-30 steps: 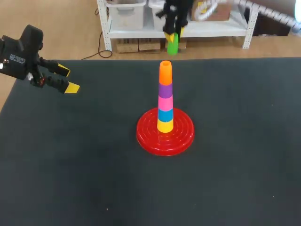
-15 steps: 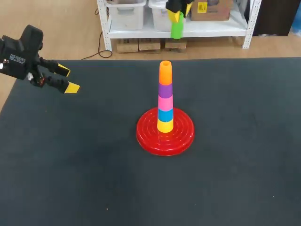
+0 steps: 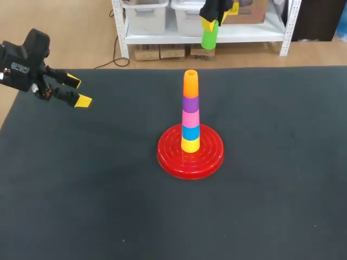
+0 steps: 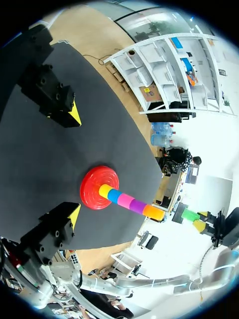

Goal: Pick up and stack the cylinders on the red base in this order: pink,purple,orange,green

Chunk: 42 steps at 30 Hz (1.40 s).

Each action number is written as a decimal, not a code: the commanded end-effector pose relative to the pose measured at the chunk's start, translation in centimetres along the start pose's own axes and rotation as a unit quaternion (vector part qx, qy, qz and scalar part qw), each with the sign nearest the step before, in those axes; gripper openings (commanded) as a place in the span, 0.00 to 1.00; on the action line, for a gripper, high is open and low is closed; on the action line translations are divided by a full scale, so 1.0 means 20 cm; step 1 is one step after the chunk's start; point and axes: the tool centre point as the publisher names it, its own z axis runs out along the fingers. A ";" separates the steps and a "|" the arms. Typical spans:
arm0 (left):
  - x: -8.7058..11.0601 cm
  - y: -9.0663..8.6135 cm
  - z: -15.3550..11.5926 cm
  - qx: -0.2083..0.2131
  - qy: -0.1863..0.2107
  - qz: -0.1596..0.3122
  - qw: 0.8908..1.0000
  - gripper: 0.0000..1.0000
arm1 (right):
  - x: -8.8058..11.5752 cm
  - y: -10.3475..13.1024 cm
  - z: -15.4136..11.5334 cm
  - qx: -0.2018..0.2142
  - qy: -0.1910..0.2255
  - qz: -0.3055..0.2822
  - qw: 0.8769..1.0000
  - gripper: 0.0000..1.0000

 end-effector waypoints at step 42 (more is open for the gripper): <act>0.00 0.01 0.00 0.001 -0.002 0.001 1.000 1.00 | -0.01 0.22 0.23 0.010 0.085 -0.042 0.995 0.00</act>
